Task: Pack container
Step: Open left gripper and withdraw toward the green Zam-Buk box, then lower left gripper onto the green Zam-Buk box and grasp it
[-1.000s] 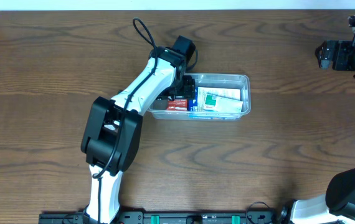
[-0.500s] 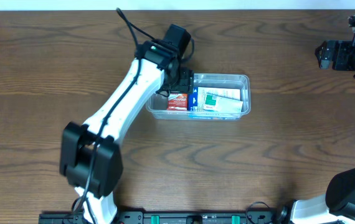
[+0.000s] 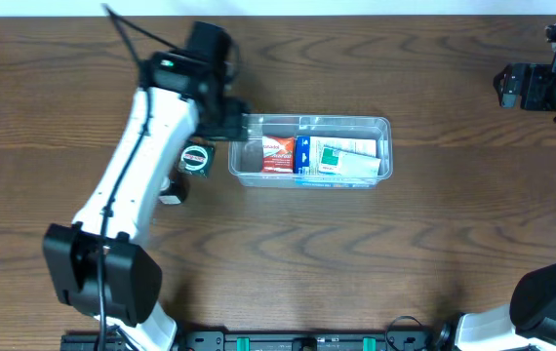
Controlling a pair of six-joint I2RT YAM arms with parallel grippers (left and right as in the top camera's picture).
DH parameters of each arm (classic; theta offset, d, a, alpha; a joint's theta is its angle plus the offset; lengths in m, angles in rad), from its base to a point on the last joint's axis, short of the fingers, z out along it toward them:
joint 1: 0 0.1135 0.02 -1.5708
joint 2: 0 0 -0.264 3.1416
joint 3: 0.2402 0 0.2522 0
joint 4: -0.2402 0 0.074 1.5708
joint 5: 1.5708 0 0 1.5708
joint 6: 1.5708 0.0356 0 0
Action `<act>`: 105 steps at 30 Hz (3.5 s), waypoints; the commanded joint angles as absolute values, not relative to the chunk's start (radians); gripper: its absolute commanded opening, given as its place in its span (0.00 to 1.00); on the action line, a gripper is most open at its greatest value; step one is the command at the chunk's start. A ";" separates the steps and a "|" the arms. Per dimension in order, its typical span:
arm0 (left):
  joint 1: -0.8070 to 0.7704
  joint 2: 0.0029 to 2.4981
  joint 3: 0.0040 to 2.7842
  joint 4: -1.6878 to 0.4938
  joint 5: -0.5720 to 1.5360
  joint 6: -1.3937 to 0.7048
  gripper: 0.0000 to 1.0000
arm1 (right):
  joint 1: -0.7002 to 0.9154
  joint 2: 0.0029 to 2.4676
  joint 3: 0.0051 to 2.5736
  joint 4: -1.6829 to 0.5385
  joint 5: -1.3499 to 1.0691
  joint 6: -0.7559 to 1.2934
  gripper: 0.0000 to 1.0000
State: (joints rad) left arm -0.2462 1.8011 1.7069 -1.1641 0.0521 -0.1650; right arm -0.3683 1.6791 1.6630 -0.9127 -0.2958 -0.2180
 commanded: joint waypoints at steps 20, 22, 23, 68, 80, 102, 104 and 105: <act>-0.100 1.827 1.372 -0.912 0.069 0.076 0.90 | -0.373 1.678 1.672 -0.913 -0.303 -0.206 0.99; -0.093 1.830 1.346 -0.880 0.069 0.083 0.91 | -0.373 1.678 1.672 -0.913 -0.303 -0.207 0.99; -0.089 1.833 1.337 -0.868 0.070 0.083 0.92 | -0.373 1.678 1.672 -0.913 -0.303 -0.207 0.99; -0.028 2.030 1.530 -1.018 0.150 0.086 0.93 | -0.373 1.678 1.672 -0.913 -0.303 -0.206 0.99; -0.028 2.111 1.530 -0.922 0.149 0.086 0.94 | -0.373 1.678 1.672 -0.913 -0.303 -0.207 0.99; -0.030 2.112 1.517 -0.926 0.146 0.104 0.71 | -0.373 1.678 1.672 -0.913 -0.303 -0.207 0.99; -0.030 2.112 1.508 -0.926 0.146 0.104 0.70 | -0.373 1.678 1.672 -0.913 -0.303 -0.206 0.99; -0.030 2.112 1.502 -0.925 0.146 0.104 0.71 | -0.373 1.678 1.672 -0.913 -0.303 -0.206 0.99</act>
